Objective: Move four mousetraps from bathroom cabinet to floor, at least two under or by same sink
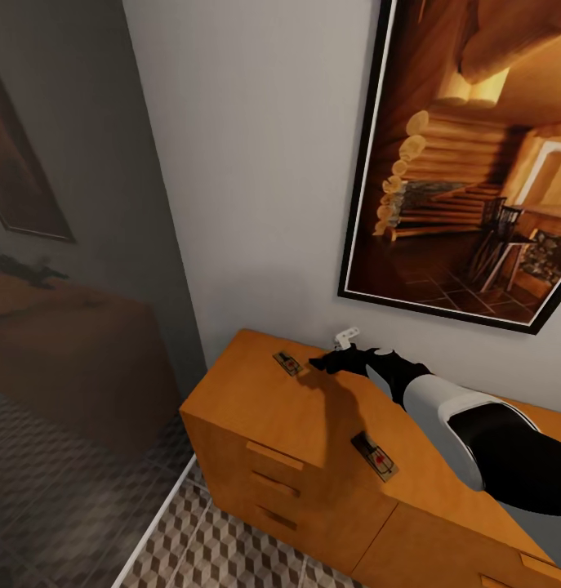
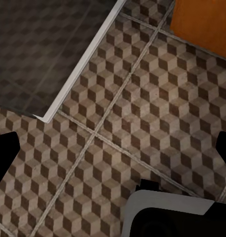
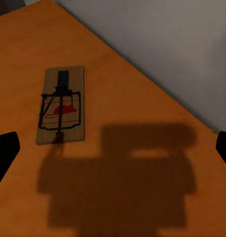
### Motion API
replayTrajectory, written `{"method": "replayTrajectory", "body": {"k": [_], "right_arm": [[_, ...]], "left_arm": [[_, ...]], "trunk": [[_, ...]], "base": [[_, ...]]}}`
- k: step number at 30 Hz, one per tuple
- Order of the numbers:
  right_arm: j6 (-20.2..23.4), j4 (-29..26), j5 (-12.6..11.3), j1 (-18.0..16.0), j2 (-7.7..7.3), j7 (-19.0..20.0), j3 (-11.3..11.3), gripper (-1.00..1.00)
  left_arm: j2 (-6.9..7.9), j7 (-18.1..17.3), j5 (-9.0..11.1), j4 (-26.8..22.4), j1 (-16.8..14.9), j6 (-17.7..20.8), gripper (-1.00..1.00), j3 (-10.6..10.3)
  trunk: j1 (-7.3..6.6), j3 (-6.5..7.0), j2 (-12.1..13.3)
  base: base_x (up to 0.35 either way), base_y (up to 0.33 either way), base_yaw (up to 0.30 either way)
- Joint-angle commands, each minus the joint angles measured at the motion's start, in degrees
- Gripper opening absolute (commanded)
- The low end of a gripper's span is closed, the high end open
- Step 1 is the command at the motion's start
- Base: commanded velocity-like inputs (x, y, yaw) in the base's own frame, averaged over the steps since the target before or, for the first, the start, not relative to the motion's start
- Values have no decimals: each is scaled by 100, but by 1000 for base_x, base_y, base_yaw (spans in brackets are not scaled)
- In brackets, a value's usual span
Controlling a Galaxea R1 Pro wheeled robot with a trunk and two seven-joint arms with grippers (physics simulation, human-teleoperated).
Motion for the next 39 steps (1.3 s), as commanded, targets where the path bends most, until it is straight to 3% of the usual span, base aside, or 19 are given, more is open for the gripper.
{"method": "replayTrajectory", "body": {"k": [1, 20, 39], "right_arm": [[3, 3, -35, -5, 0, 13, 35, 100], [3, 3, -35, -6, 0, 6, 35, 100], [3, 5, -35, -2, 0, 8, 35, 100]], "left_arm": [[-3, 28, 10, 18, -9, -25, 100, -49], [-3, 28, 10, 18, -9, -25, 100, -49], [-3, 28, 10, 18, -9, -25, 100, -49]], "trunk": [[3, -12, -12], [3, -12, -12], [3, -12, -12]], "base": [[0, 0, 0], [0, 4, 0], [0, 123, 0]]}}
